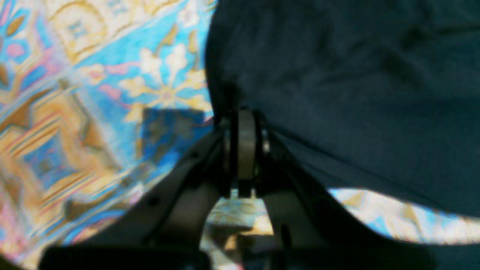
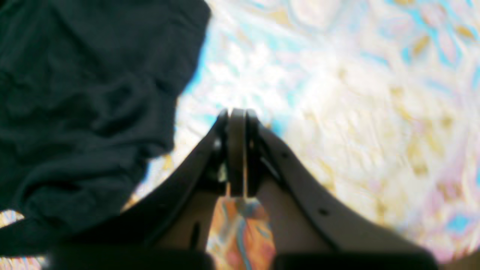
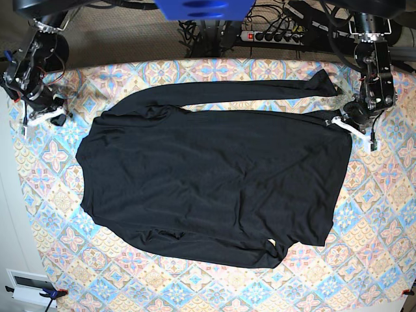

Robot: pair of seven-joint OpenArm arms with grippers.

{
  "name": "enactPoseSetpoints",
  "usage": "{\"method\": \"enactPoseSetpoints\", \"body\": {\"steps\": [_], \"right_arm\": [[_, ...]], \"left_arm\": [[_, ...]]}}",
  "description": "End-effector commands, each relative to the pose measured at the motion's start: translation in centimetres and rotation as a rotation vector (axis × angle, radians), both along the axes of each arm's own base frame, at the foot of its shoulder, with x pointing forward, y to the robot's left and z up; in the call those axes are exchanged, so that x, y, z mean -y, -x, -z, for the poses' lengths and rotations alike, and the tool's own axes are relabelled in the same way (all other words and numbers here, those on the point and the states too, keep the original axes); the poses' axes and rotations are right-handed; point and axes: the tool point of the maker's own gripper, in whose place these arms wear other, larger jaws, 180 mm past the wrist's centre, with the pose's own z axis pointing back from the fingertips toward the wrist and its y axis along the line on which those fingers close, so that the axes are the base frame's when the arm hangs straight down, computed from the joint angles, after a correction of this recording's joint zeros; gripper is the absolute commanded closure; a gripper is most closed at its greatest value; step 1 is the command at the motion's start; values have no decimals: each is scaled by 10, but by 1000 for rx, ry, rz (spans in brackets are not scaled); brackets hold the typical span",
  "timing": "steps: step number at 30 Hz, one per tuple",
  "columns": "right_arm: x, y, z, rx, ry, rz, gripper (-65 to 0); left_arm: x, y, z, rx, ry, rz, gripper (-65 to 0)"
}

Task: Layout the t-shirt on the table in an organized manner, then fold the t-shirt properly
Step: 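Lift the shirt shoulders with both grippers and shake it flat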

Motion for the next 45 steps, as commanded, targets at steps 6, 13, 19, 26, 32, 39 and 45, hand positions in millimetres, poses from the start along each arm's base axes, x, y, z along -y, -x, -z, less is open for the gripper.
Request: {"method": "enactPoseSetpoints", "body": {"steps": [6,13,19,26,32,39,45], "right_arm": [[7,12,-3,-19,17,-4,-3],[1,19,3,-46,10,-19,-4],[-17,17,11,-67,-6,-71,-4],[-41,4,-3,-26,14,-160,-4],[-58,-3,-9,-2,20,-216,-4],[-59,-4,-9,-1,19,-216,-4],[-62,-3,-7,-2,7,-213,-4]], "left_arm": [[-8,13,-2,-21,-39,70,-1],[-15,24,3,-55,-57,65,-19],[-15,26,3,-62,-55,64,-197],[-30,25,-10,-30,-39,-1,-344],[7,47,-30,19,87,48,-324],[26,101,-16,-91,110,84,-323],[31,119,8,-154,151,39,-323]]}}
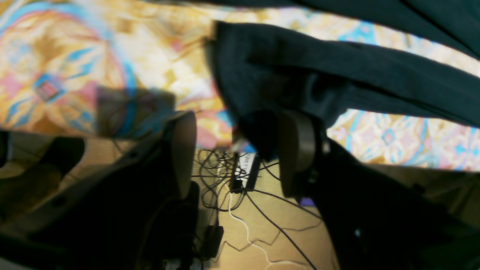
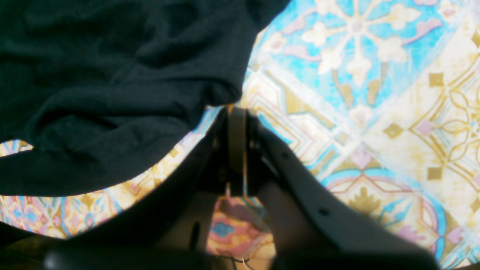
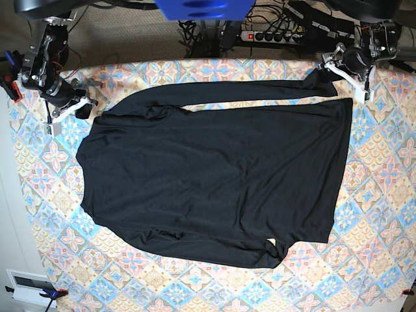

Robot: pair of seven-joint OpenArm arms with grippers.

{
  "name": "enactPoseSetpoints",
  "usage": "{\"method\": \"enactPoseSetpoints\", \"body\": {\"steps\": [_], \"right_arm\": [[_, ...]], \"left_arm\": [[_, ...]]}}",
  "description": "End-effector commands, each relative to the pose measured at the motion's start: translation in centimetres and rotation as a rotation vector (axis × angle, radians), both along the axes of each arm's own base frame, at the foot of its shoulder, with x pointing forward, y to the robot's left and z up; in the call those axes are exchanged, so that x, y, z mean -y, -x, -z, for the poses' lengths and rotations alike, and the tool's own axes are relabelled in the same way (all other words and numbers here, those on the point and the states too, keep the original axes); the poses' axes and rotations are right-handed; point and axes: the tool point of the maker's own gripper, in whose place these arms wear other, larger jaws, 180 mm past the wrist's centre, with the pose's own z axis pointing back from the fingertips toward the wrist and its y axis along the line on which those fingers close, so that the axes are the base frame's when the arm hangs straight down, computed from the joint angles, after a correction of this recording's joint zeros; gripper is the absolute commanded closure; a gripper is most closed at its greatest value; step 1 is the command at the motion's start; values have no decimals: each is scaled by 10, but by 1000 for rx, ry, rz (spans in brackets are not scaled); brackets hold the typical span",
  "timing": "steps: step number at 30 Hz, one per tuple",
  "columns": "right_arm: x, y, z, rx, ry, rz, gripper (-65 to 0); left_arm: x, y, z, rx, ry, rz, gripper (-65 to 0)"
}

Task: Layout the t-shirt on the table in an organized manner, then fold the t-shirt properly
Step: 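Lift the shirt shoulders with both grippers and shake it flat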

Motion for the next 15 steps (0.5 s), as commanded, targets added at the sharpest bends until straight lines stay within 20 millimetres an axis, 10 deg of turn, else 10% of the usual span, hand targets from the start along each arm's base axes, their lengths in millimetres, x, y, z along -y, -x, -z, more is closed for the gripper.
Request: {"method": "enactPoseSetpoints", "body": {"steps": [1,9,15], "right_arm": [[0,-8,-10,42,-1,-2,-4],[-4,-6,-7,39,-14,1,-4],[-8,-12,-19,72,0,-16,-4]], "left_arm": [[4,-2,4,-5,11,5,-323],[46,-15,25,-23,8,109,-295],[43,-23,20,0,-32,131,0]]}}
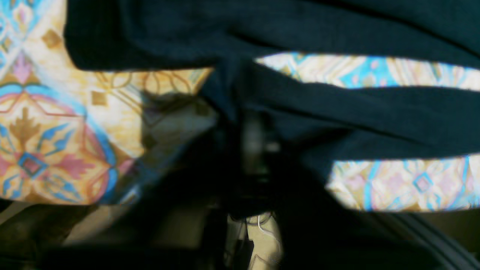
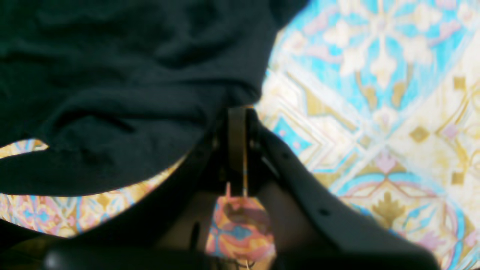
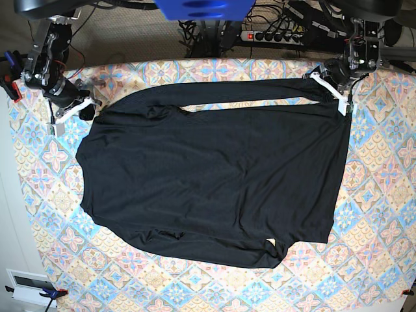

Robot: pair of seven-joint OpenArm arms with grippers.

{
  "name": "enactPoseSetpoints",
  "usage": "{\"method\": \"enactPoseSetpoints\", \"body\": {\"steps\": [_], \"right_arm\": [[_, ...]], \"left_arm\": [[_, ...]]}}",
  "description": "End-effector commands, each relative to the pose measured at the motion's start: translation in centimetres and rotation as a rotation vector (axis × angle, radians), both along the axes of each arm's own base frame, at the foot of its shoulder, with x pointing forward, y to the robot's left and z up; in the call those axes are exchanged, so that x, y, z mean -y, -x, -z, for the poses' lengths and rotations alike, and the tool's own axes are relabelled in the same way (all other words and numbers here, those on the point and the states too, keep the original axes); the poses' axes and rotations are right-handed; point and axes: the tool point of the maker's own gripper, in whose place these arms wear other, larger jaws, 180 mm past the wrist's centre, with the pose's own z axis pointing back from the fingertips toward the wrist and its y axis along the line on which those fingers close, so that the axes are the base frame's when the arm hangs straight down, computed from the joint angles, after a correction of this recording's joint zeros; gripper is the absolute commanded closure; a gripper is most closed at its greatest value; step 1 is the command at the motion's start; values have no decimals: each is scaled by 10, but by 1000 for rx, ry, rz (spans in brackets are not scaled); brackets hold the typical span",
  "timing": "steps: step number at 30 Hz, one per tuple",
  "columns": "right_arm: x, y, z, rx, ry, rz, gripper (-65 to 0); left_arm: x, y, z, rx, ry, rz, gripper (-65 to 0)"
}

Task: Layout the t-shirt on the table in an organized manner, then fold the t-shirt properly
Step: 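Lift the shirt shoulders with both grippers and shake it flat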

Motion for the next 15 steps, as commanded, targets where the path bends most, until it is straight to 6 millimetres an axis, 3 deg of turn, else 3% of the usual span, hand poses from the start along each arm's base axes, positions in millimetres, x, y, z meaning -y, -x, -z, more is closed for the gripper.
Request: {"method": "enactPoseSetpoints", "body": {"steps": [1,3,9,15], "right_arm": [[4,-9,-13,48,12,-7,-4],[4,-8,-13,47,12,-7,-4],[2,-8,-11,43,9,-8,-4],[-24,-8,-4,25,-15,-80,-4]], "left_arm": [[1,-3,-8,9,19,15,0],[-7,-14,-23,52,-15,36,-9],[-5,-53,-82,230,-101,162,0],[-19,-95,-125,465,-171,182,0]]}}
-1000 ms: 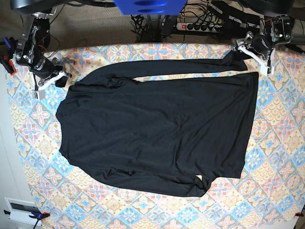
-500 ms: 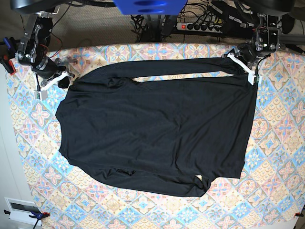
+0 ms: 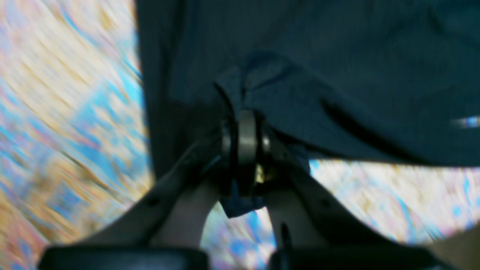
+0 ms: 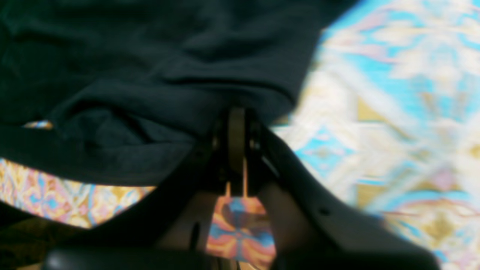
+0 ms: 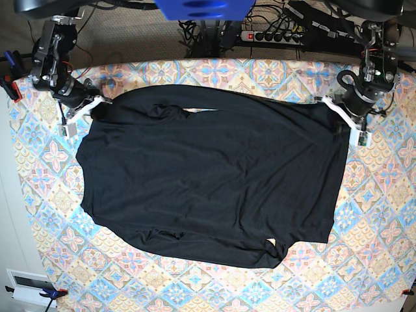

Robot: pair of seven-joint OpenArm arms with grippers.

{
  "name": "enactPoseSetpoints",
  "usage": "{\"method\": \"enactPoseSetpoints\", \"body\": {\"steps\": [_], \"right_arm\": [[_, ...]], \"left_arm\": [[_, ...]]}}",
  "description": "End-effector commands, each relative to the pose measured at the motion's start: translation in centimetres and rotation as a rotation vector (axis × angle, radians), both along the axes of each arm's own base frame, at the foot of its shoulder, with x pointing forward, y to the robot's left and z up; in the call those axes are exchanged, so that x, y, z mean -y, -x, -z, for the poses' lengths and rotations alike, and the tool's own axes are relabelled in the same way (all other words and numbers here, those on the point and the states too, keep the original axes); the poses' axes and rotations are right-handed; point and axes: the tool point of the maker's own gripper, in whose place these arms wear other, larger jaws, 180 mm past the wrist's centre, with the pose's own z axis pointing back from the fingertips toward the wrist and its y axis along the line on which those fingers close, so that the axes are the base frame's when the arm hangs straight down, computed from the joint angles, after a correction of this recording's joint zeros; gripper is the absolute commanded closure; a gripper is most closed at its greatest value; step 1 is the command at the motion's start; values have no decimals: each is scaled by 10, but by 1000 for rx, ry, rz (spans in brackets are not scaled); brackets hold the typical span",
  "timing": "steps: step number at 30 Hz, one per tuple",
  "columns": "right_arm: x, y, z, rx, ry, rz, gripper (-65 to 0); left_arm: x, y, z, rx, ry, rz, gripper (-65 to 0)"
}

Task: Layout the t-shirt on the table in an organized manner, then fold the t-shirt properly
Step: 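Lift the shirt shoulders with both grippers and shake it flat, then move the right gripper along the shirt shoulder toward the collar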

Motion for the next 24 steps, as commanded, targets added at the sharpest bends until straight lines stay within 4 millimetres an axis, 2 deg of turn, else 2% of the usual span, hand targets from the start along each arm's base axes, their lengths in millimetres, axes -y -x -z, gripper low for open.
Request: {"method": "enactPoseSetpoints", "body": {"steps": [1,7,11,16,20,22,24], "right_arm": [[5,-9,-12,47,12,-4,-4],[3,-9,-11,46,11,-9,-5],[3,-8,-11,42,11,-11,-5],[2,-8,-10,40,11,-13,-10],[1,-6,-9,31,10,-19,-64],[-8,-2,-5,3,3,-49,-90],[-25,-2,-5,0,-1,-105,-112]], "left_arm": [[-7,-12,-19,77,-18,-6,0],[-36,-33,-43,173,-39,-84,0],[-41,-34,-37,159,-39,-99,0],[-65,-22,6,48,-11,-193,-1],[-79,-7,39,-33,20,-269,-1],[-91,2,56,-81,22,-306,-2],[-98,3,67,-108,33,-334,-2]]}}
